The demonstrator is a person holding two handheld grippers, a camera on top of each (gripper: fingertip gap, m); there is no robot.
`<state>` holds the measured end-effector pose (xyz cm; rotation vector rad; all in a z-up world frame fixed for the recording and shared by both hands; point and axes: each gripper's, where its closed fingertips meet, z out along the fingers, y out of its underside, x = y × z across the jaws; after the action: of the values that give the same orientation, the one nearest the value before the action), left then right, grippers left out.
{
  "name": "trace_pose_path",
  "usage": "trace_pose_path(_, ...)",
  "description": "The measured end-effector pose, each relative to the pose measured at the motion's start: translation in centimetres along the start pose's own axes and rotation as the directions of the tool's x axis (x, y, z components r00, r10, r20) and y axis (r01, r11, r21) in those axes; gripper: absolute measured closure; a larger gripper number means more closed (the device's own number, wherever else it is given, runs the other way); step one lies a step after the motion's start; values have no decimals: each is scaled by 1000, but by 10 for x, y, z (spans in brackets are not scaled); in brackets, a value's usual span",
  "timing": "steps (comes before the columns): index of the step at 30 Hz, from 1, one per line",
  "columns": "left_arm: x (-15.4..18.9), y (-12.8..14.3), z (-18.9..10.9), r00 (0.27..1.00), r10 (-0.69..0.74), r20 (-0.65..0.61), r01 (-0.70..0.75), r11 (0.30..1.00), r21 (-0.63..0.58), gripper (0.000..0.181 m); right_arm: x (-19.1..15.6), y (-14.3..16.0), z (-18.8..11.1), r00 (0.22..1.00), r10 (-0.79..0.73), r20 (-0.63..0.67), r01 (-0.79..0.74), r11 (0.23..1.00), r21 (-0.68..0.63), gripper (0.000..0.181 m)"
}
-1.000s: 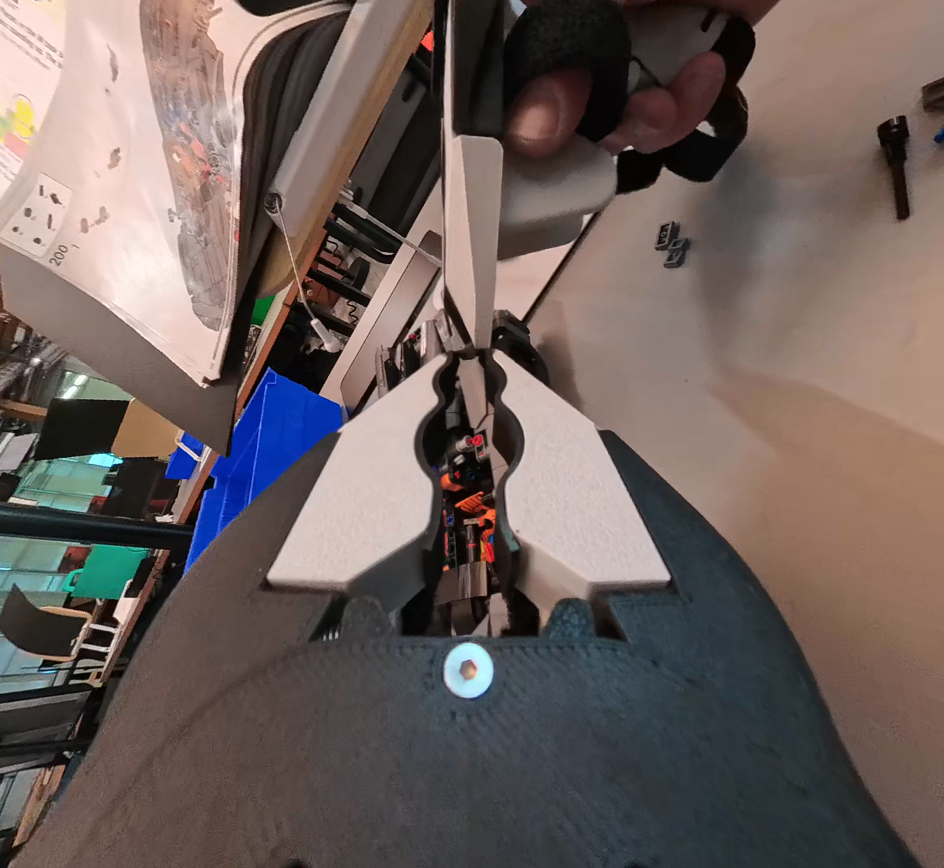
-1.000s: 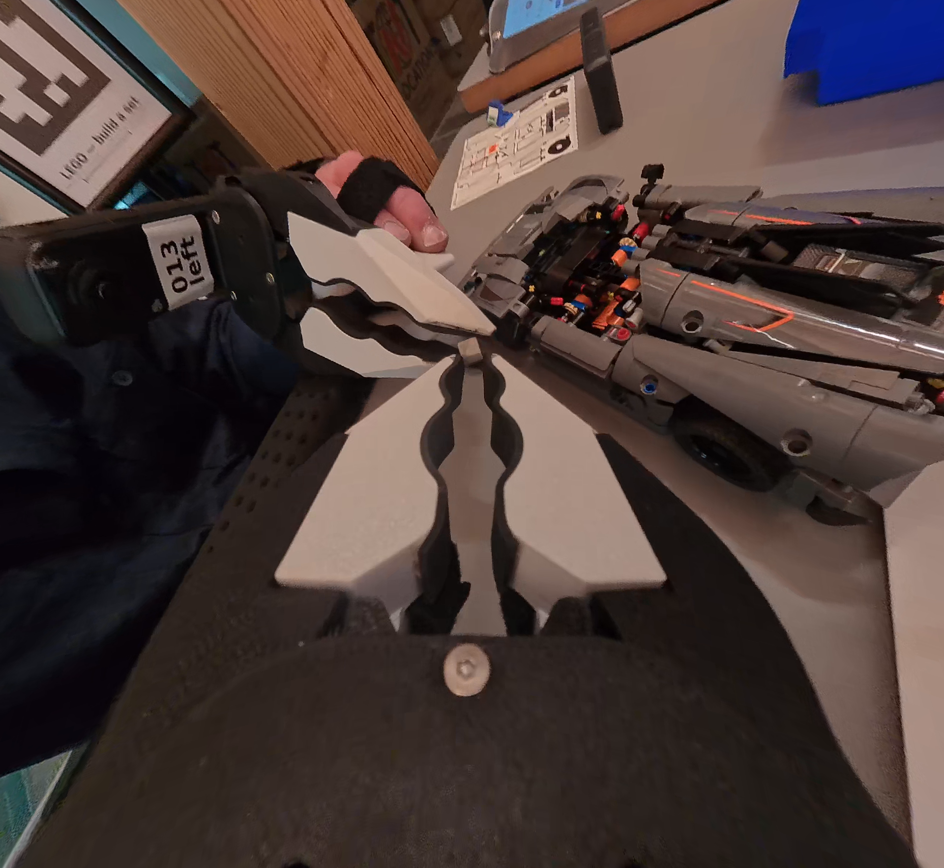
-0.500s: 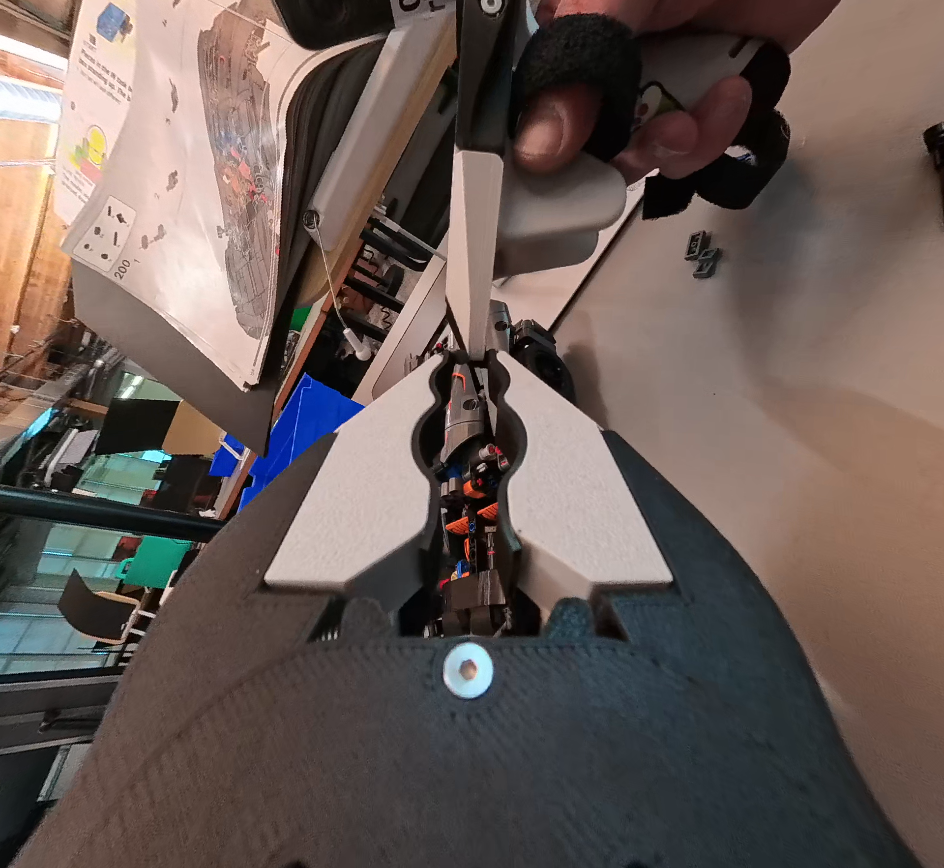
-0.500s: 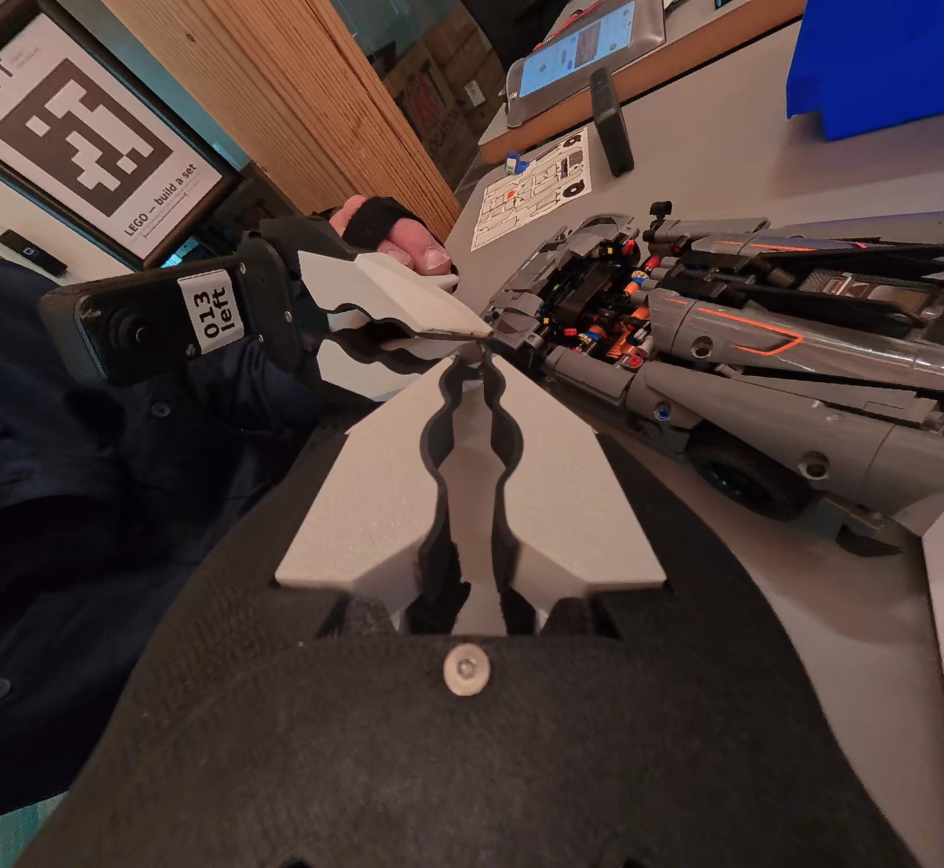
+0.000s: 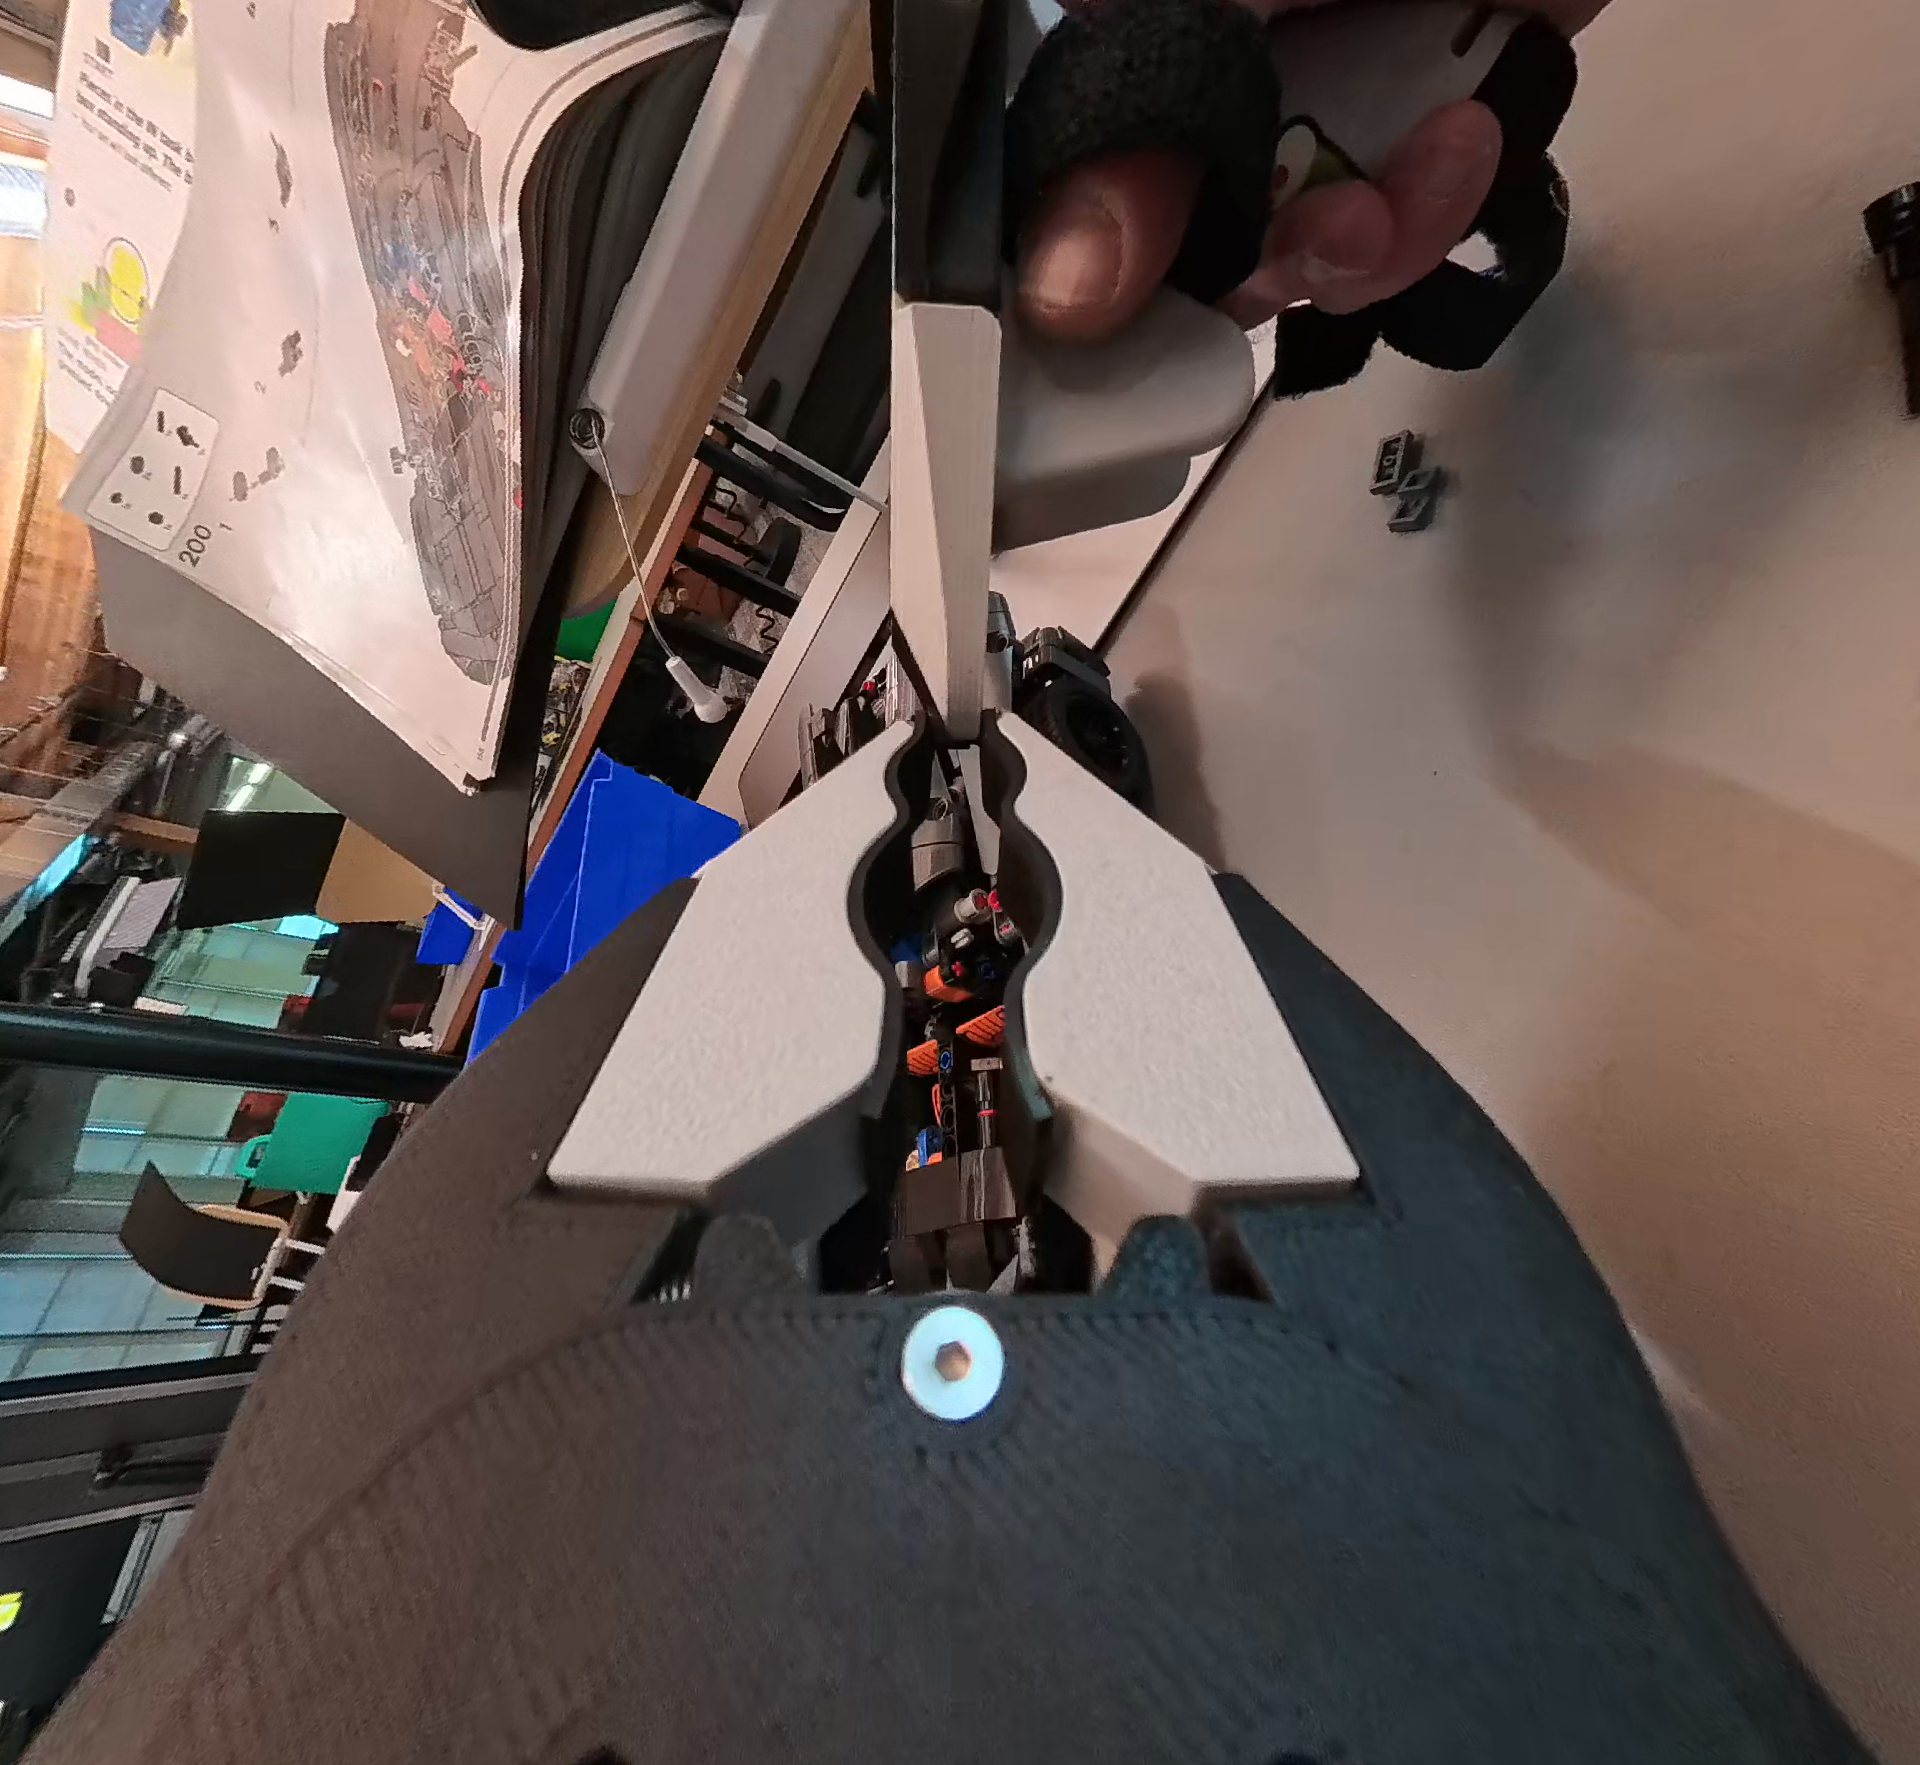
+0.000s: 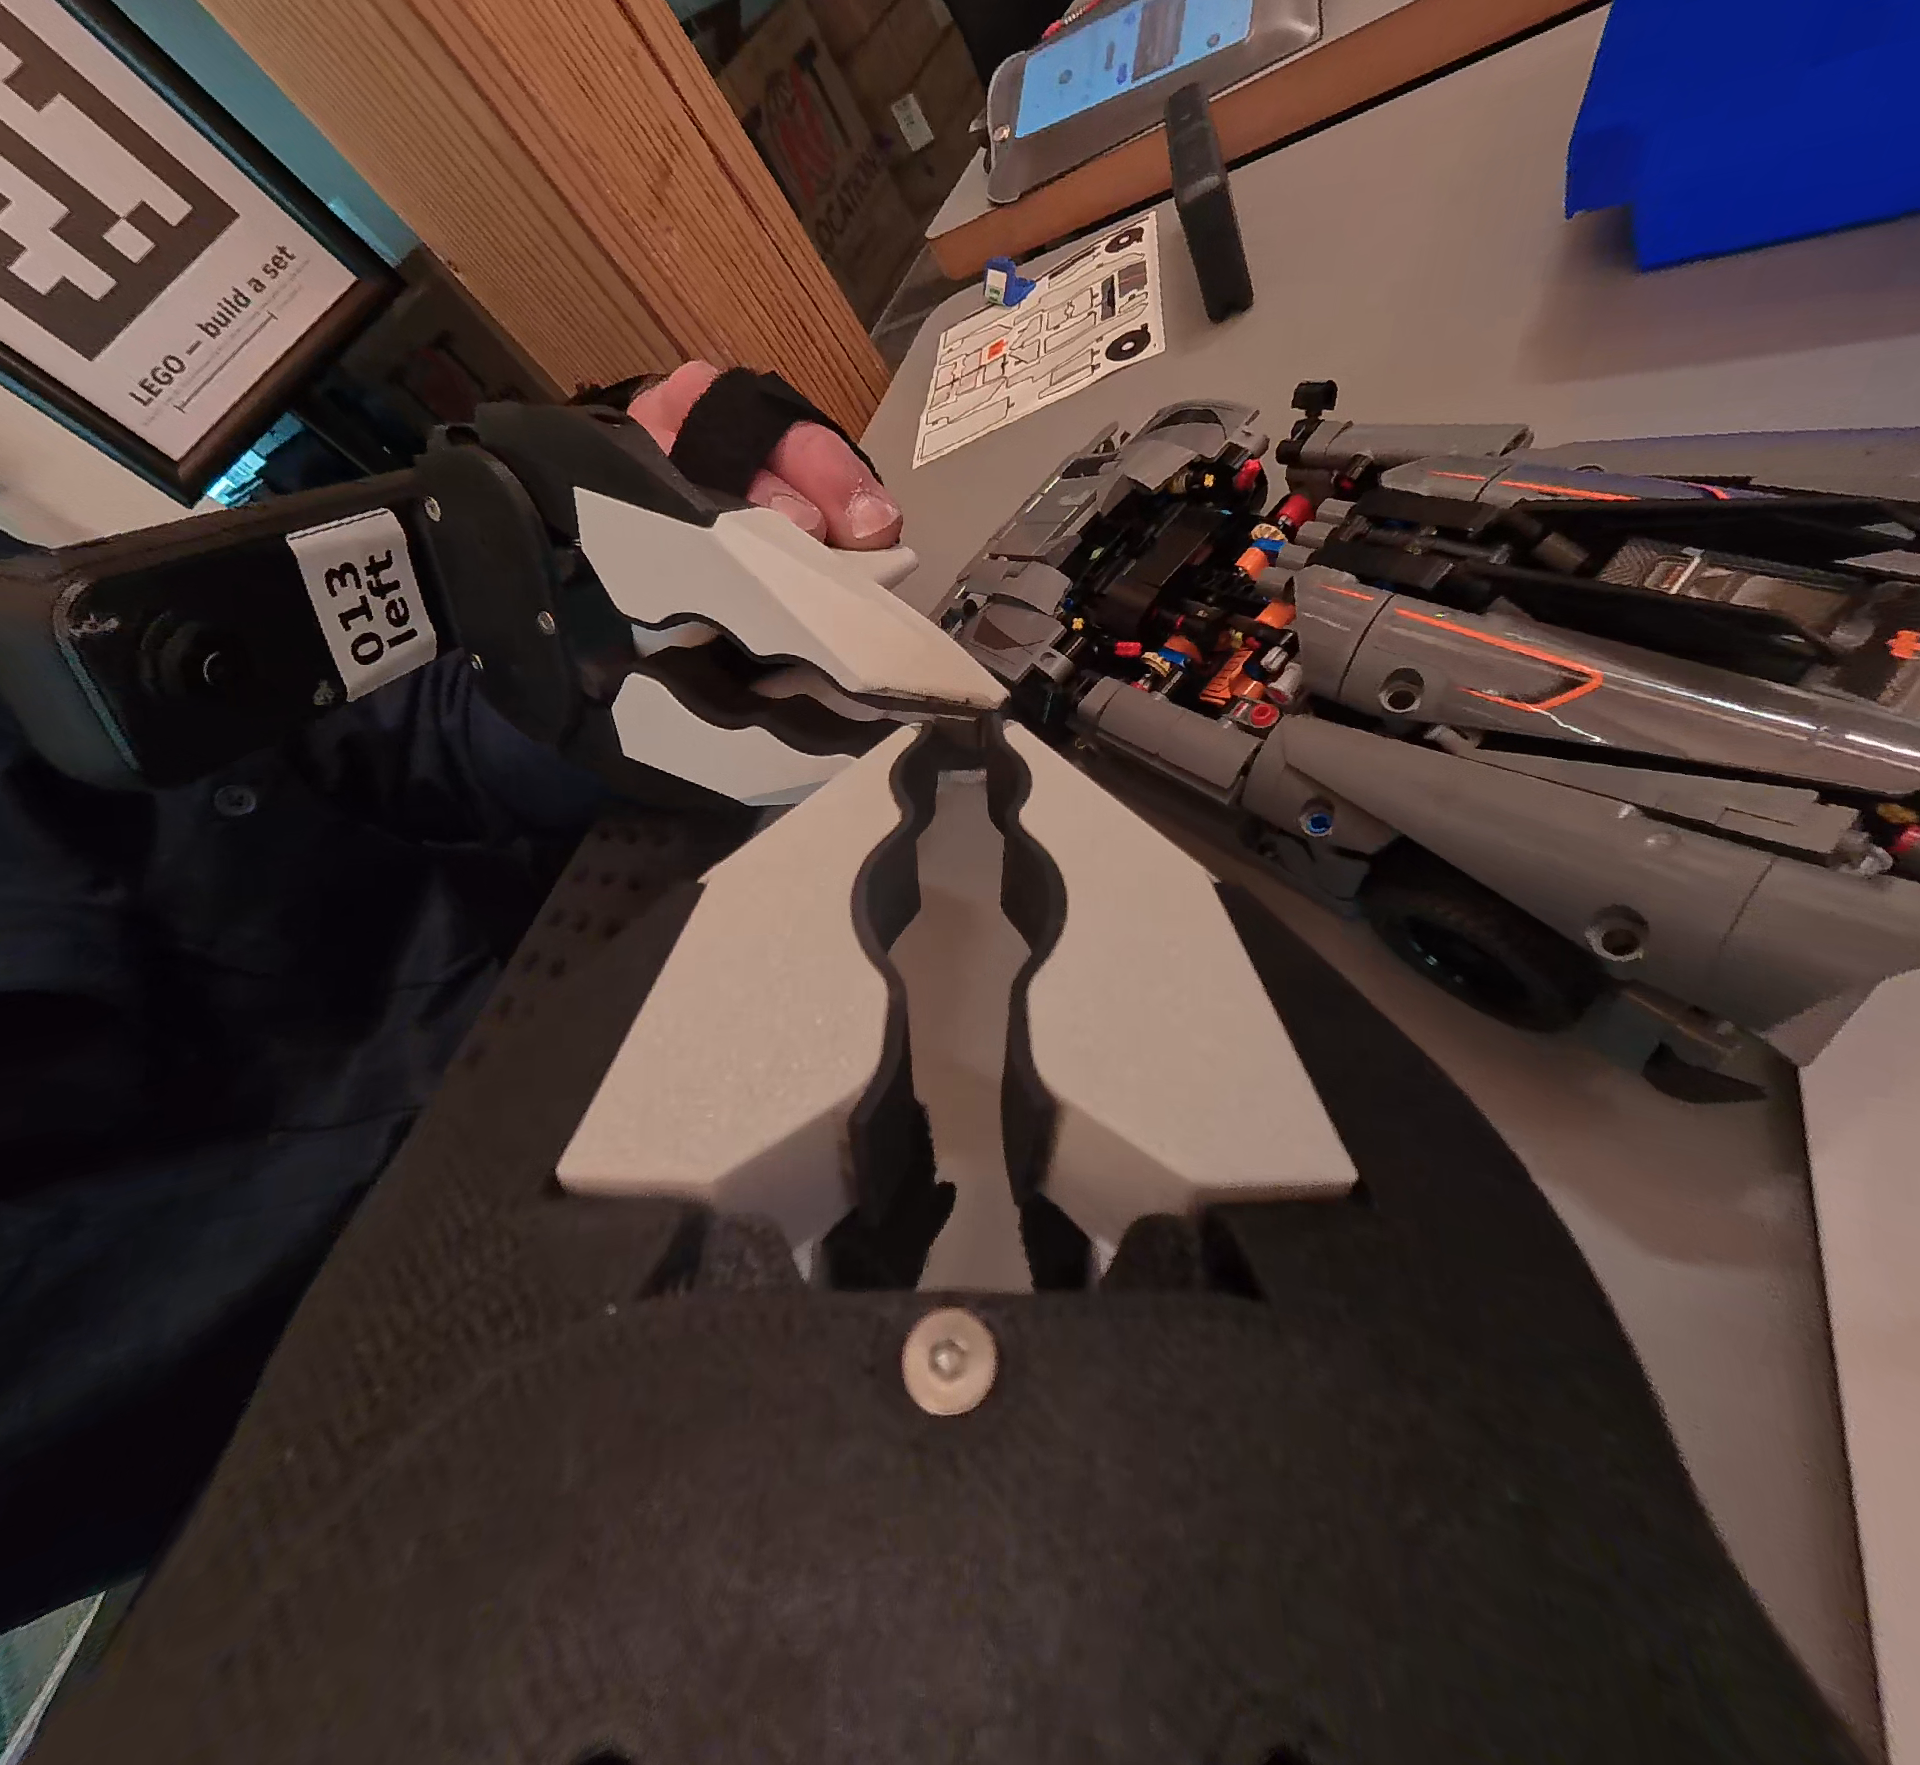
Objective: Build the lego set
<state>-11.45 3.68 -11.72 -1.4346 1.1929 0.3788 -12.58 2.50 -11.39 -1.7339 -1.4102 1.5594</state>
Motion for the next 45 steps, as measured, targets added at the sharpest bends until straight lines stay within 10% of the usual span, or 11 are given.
trace_pose_path(18, 1, 33, 0, 980, -181, -85, 169, 977, -133, 165, 17, 11, 7, 983, -82, -163, 65, 992, -106, 175)
trace_pose_path(35, -25, 116, -4, 781, -625, 0, 593, 741, -314, 164, 67, 17, 26, 902, -92, -421, -41, 954, -297, 175)
trace_pose_path(45, -19, 111, -1, 749, -662, -41, 622, 722, -303, 168, 70, 16, 34, 900, -36, -434, -129, 930, -344, 175)
